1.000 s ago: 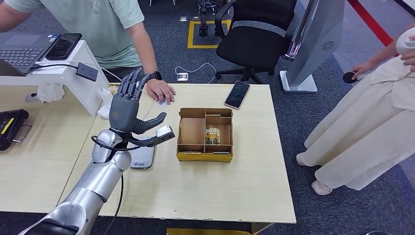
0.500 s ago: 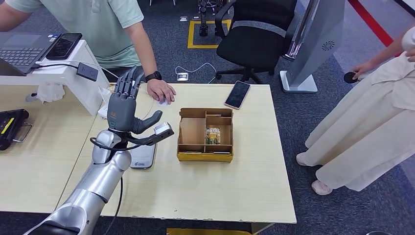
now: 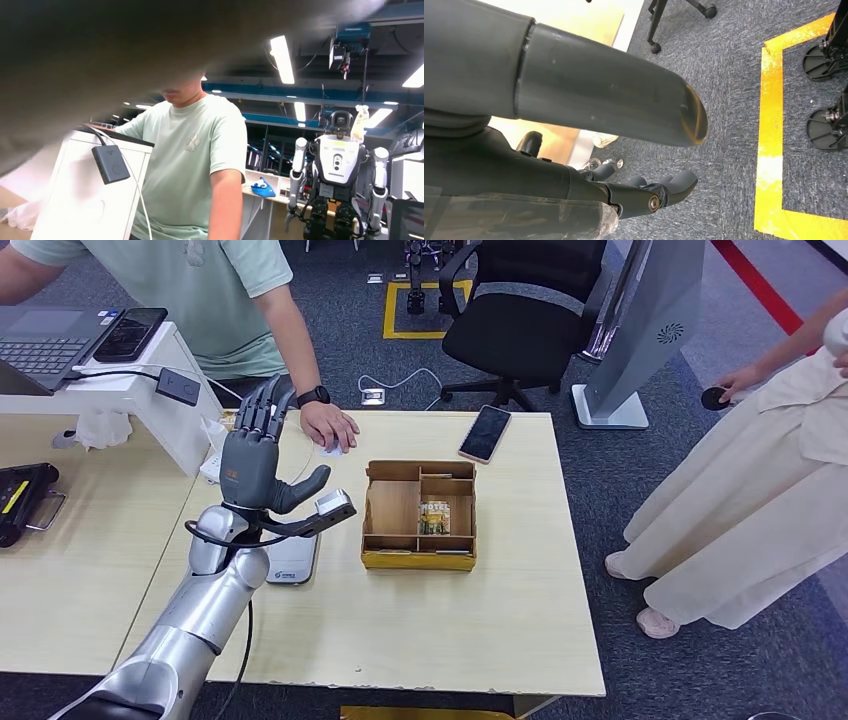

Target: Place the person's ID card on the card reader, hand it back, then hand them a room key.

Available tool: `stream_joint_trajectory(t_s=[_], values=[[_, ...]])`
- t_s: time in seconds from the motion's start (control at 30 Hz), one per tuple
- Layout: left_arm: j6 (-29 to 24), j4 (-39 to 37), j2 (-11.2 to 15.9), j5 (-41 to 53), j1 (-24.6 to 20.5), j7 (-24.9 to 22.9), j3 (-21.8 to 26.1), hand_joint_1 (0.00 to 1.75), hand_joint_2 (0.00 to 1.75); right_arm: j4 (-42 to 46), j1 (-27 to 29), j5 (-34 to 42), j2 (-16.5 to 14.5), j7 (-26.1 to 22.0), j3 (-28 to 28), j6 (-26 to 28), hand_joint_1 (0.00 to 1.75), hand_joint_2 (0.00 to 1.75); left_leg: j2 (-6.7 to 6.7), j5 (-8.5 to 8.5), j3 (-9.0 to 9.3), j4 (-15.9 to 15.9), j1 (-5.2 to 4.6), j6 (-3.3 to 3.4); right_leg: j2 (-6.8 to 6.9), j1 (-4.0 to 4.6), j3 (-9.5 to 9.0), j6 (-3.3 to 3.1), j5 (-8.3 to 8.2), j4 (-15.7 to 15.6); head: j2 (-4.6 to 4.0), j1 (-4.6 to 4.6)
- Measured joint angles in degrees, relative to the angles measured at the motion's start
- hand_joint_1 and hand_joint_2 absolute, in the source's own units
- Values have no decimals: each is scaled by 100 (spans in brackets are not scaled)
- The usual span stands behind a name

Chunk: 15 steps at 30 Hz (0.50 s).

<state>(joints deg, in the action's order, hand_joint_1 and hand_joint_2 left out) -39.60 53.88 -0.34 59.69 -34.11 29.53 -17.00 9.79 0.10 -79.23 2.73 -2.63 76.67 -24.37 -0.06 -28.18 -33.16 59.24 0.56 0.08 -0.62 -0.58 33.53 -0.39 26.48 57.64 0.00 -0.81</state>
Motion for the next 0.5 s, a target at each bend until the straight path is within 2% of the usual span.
stream_joint_trajectory(t_s=[0.2,0.5], values=[[0,141,-73,-537,104,251,139,0,175,0,0,0,0,-1,2,4,0,0,0,0,0,0,0,0,0,0,0,0,0,0,-1,0],[0,250,-124,-564,229,211,223,0,175,0,-3,1,0,7,10,4,0,0,0,0,0,0,0,0,0,0,0,0,0,0,0,0]])
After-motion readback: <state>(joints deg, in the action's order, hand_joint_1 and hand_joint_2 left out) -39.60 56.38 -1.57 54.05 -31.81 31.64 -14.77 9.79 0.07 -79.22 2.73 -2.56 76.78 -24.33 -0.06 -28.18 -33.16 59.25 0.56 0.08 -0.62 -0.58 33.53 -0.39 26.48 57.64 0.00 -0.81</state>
